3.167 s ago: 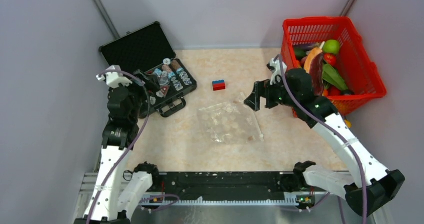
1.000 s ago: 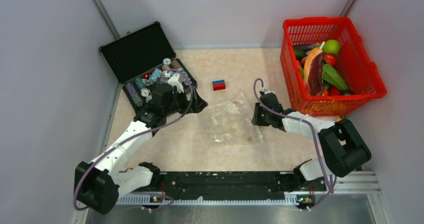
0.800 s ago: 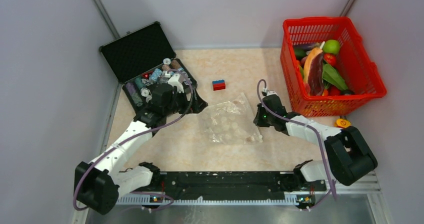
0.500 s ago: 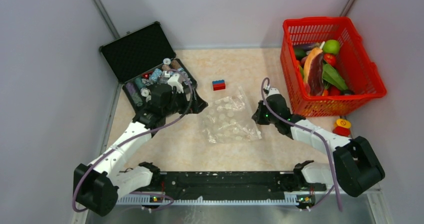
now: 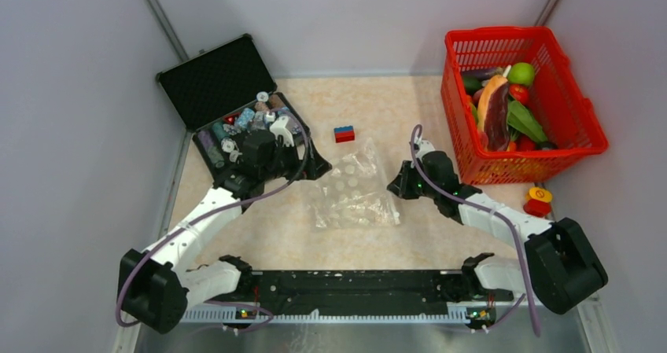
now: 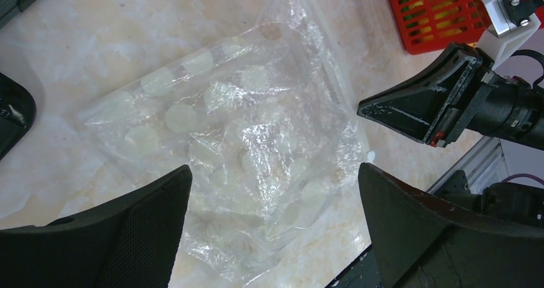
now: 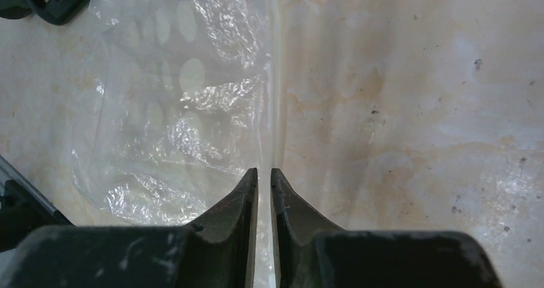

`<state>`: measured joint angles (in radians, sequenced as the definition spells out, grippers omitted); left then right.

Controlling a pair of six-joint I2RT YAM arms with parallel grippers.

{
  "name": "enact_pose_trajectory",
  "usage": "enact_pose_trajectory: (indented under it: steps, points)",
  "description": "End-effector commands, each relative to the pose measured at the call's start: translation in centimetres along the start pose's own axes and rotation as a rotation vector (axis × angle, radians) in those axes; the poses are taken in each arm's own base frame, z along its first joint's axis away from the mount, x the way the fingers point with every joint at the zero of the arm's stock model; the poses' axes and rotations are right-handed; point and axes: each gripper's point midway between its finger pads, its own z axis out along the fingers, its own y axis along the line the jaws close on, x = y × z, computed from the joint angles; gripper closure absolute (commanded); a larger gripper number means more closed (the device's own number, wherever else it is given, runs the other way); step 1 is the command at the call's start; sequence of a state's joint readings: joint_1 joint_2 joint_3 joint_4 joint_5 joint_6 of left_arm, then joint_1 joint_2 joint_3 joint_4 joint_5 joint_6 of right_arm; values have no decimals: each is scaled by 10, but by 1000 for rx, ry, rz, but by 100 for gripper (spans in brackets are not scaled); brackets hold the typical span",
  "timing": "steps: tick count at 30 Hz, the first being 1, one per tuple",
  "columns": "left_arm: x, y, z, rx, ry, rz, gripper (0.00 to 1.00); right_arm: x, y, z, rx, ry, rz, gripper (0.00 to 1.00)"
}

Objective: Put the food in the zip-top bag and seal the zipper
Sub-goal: Pick up the zipper food storage bag at the center of the board.

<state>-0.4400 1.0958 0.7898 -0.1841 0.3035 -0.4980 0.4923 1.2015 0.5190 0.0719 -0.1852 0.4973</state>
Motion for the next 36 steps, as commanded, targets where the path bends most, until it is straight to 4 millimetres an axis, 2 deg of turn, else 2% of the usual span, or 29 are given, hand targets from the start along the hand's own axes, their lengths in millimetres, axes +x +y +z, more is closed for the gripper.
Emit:
enact_pose_trajectory:
  steps: [1,6,13,20,23,27,30,36]
  points:
    - [-14,-19,4,75,-22,41,1,2,6,7,-50,-1,36,87]
    - [1,-17,16,87,46,38,1,19,-2,20,-30,64,74,87]
    - [9,-12,20,56,70,52,1,26,-15,26,26,68,117,80]
    - [44,23,25,-66,160,56,6,34,-21,32,45,91,126,80]
    - [63,39,25,-119,213,57,12,35,-16,32,18,92,131,82]
    - [83,56,22,-177,249,50,13,36,-12,32,-7,95,133,86]
    - [95,64,20,-205,273,49,14,36,-10,33,-21,101,134,86]
    - [104,70,20,-215,284,46,18,36,-5,37,-50,107,146,87]
